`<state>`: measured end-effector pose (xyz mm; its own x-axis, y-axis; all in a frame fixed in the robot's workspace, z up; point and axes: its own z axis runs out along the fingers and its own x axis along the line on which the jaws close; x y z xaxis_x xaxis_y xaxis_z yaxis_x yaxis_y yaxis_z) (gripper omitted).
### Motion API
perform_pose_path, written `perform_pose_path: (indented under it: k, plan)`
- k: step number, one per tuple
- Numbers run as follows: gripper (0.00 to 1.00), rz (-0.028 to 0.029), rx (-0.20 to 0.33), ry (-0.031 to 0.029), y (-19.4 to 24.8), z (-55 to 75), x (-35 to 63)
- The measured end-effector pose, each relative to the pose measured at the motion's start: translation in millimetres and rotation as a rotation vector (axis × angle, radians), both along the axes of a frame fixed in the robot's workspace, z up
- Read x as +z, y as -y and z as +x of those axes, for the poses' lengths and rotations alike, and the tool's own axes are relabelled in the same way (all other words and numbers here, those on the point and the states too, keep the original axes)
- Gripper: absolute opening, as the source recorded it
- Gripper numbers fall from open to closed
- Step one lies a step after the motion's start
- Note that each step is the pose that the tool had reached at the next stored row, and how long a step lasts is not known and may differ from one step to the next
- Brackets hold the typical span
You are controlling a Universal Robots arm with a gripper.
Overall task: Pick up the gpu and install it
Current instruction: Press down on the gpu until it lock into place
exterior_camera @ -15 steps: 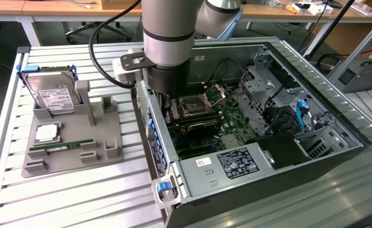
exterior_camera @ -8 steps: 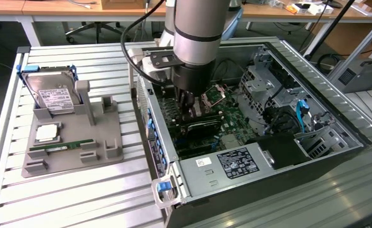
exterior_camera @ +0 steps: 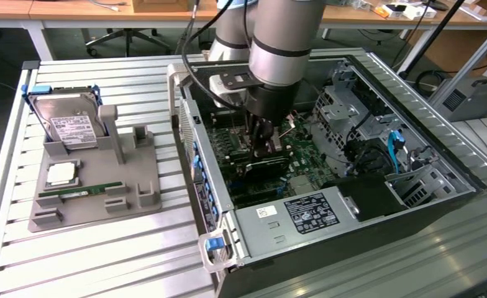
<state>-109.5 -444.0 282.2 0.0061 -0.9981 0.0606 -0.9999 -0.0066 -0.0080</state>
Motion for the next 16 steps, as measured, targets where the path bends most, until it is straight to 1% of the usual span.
perform_pose_path:
  k: [4, 8, 11, 16]
  plan:
    - [0.11, -0.0030, 0.000, -0.0045, -0.1, 9.2, -2.7]
    - [0.11, -0.0072, 0.000, -0.0096, -0.3, 19.9, -6.0]
    - [0.11, -0.0085, 0.000, -0.0102, -0.3, 20.3, -6.5]
    - [0.11, -0.0084, 0.000, -0.0099, -0.3, 20.2, -7.6]
